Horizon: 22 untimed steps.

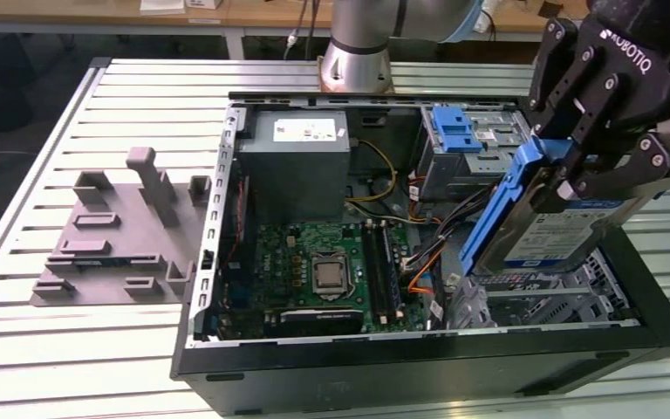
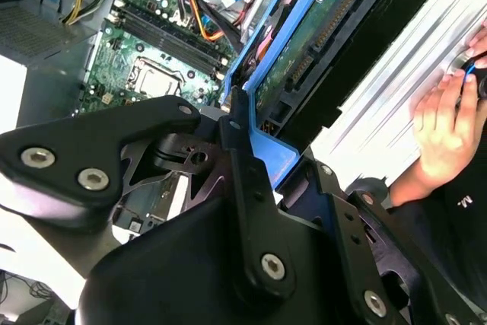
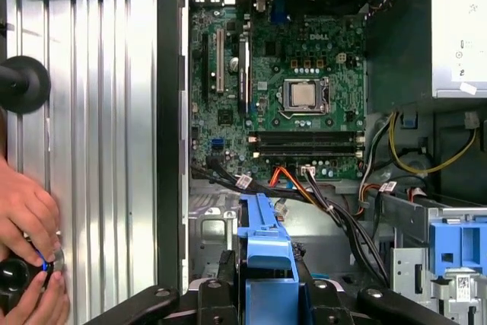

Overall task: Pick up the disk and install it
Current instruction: 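Insert the disk into the insertion slot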

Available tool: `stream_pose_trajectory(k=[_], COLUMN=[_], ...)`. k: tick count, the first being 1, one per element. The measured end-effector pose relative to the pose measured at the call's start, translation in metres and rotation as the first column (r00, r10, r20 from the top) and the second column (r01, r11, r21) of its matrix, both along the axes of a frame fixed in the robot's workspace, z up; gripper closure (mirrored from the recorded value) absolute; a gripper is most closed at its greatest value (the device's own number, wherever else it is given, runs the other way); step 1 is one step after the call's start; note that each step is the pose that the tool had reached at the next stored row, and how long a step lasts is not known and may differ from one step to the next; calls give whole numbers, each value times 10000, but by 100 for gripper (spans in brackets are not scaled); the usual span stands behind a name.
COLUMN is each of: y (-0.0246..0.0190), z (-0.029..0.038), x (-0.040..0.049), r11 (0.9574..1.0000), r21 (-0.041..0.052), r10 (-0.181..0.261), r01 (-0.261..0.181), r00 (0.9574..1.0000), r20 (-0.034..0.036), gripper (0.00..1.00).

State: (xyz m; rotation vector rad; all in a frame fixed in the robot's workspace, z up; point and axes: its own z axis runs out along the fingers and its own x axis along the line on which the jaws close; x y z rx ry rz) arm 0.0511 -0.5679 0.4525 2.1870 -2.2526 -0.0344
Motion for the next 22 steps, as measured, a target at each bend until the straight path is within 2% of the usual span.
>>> stream_pose_trajectory(k=[14,22], y=[-1,0], z=[-2,-31], x=[12,136], r11=[10000,10000], r21=[0,2], r10=[1,-2], r01=[-1,2], r00=[10000,10000], r20=[0,1], gripper=[64,64])
